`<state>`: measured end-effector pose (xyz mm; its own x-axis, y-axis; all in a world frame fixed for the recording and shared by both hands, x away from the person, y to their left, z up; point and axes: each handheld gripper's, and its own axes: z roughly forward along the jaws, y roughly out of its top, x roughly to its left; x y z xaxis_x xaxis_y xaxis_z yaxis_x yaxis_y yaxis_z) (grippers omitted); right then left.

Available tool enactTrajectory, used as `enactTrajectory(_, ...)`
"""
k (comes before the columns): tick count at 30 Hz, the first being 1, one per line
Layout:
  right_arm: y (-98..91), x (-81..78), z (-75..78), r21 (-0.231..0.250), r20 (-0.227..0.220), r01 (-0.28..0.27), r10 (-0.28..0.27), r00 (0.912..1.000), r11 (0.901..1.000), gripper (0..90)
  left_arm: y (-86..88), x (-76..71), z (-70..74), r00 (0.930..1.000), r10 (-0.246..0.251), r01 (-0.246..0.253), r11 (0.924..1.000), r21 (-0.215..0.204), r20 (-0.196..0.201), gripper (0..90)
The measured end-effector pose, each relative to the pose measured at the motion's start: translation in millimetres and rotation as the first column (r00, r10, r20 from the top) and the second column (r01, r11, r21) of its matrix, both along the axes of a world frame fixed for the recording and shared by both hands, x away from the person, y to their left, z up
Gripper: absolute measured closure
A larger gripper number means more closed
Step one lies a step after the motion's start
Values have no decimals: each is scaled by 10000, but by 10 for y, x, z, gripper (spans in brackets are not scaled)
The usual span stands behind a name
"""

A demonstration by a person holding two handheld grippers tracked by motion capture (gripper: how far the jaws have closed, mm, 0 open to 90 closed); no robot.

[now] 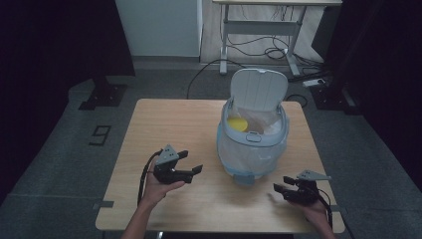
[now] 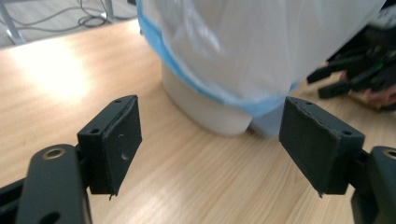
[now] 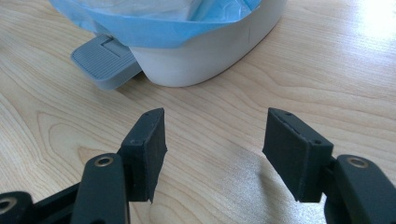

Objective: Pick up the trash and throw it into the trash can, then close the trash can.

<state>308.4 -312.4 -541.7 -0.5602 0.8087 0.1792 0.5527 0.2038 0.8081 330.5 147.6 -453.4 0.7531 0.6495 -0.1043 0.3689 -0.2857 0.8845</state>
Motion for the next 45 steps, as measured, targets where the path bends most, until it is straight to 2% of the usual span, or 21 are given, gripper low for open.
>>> enactTrajectory(11, -32, -15, 67, 197, 182, 239, -242, 9995, 9995, 342, -7, -3, -224, 9999, 52, -44, 9987, 515, -151, 215)
enactTrajectory(16, -32, -44, 202, 398, 551, 440, -461, 9974, 9982, 294, 60, 0, -253, 9995, 174, -164, 9990, 421, -250, 216)
enactTrajectory(20, -65, -42, 346, 798, 769, 446, -508, 9957, 9958, 289, 91, 3, -270, 9993, 238, -226, 9990, 397, -302, 221)
enactTrajectory(24, -113, -46, 470, 812, 886, 503, -575, 9944, 9954, 286, 93, 17, -318, 9987, 244, -222, 9986, 476, -453, 223)
enactTrajectory(29, -200, -30, 689, 890, 968, 501, -587, 9936, 9948, 259, 86, 16, -380, 9976, 265, -226, 9979, 610, -638, 224)
enactTrajectory(40, -298, 114, 1273, 1543, 1423, 160, -382, 9891, 9879, 249, 131, 21, -463, 9959, 374, -319, 9973, 666, -823, 226)
enactTrajectory(45, -252, 232, 1509, 1384, 1549, -71, -146, 9878, 9904, 245, 167, 49, -529, 9941, 489, -407, 9956, 843, -970, 229)
